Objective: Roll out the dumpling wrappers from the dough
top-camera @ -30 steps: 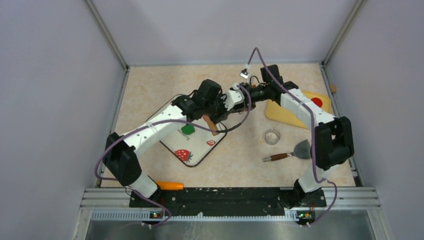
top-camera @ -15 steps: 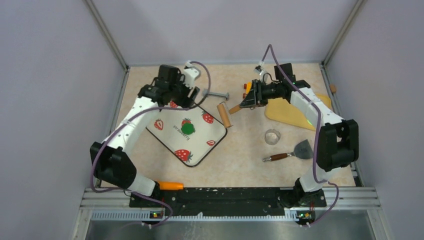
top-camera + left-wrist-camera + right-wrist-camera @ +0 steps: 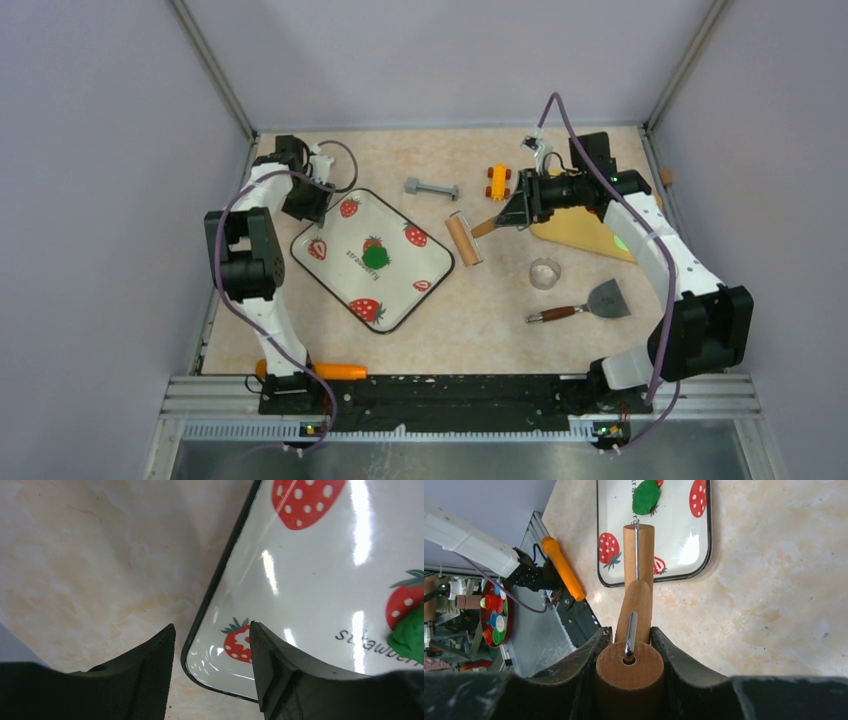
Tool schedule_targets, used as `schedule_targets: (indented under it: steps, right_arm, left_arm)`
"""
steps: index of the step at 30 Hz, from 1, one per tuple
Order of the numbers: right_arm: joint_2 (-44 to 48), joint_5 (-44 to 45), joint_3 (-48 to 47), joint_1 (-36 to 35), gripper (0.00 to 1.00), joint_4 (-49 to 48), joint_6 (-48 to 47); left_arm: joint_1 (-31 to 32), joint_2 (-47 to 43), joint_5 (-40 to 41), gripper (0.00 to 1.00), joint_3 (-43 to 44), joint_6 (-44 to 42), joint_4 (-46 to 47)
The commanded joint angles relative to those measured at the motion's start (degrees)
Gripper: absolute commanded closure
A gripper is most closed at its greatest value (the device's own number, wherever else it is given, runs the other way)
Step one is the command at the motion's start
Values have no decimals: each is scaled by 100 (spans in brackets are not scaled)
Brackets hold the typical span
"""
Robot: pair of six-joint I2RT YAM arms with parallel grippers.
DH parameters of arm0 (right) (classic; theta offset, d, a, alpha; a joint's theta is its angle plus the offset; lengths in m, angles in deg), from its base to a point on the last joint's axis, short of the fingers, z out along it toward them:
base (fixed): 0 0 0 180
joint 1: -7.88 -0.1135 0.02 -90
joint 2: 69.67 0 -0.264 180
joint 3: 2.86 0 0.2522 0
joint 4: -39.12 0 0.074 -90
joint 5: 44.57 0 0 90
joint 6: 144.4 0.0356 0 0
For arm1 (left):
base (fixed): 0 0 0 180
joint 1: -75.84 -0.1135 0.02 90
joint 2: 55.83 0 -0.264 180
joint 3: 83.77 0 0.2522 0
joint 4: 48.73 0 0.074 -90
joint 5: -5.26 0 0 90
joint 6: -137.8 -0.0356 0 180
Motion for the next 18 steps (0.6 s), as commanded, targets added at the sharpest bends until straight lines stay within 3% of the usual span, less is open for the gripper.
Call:
schedule_targets:
  steps: [1, 9, 15, 18]
  right_arm:
    - [381, 15, 14, 43, 100, 103, -236]
    - [636, 383, 138, 47, 100, 249, -397]
    - [629, 473, 154, 40, 100, 190, -449]
    - [588, 525, 112, 49, 100, 185, -472]
  left_arm:
    - [-189, 374, -206, 42, 579, -187, -161]
    - [-210, 790, -48, 61, 566, 16, -210]
    - [-247, 629, 35, 78, 69, 232, -196]
    - [-264, 492, -320, 83, -67, 576, -498]
